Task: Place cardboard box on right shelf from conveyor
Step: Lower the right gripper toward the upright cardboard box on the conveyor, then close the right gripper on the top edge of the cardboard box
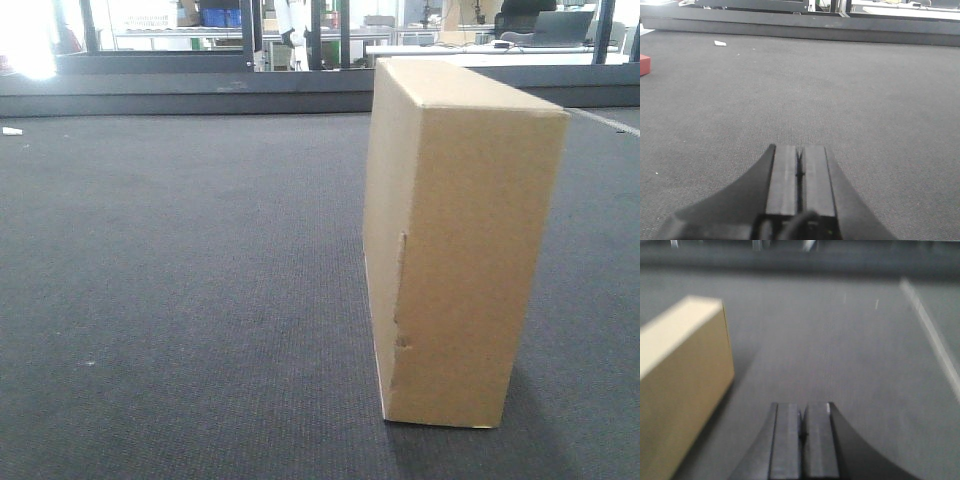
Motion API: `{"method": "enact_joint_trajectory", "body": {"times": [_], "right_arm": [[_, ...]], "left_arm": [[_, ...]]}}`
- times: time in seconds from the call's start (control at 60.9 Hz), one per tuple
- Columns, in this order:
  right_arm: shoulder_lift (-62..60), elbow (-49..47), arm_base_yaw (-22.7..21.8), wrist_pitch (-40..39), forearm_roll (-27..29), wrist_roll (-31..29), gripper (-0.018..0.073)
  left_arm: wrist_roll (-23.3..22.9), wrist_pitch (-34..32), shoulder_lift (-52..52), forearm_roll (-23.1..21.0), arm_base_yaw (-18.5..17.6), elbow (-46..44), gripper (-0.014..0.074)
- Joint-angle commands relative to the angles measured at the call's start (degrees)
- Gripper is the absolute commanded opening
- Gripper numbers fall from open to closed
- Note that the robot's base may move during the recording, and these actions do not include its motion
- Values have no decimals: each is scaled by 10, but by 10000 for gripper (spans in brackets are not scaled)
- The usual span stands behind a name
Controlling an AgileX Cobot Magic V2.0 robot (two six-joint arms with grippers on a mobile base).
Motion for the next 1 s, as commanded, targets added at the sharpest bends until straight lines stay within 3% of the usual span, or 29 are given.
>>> {"method": "enact_joint_trajectory", "body": {"times": [0.0, 0.197, 0.345, 0.46, 0.591, 0.985], "right_arm": [[63, -41, -3, -7, 14, -7, 62], [228, -129, -3, 64, 26, -4, 62], [316, -194, 3, 90, 8, 75, 97], [367, -245, 32, 134, -21, 153, 313], [417, -315, 81, 185, -48, 256, 649], [590, -560, 225, 293, -77, 356, 624]], "left_arm": [[0, -48, -3, -5, -2, 3, -116], [0, -48, -3, -5, -2, 3, -116], [0, -48, -3, -5, -2, 3, -116], [0, -48, -3, -5, -2, 3, -116], [0, -48, -3, -5, -2, 3, -116], [0, -48, -3, -5, -2, 3, -116]]}}
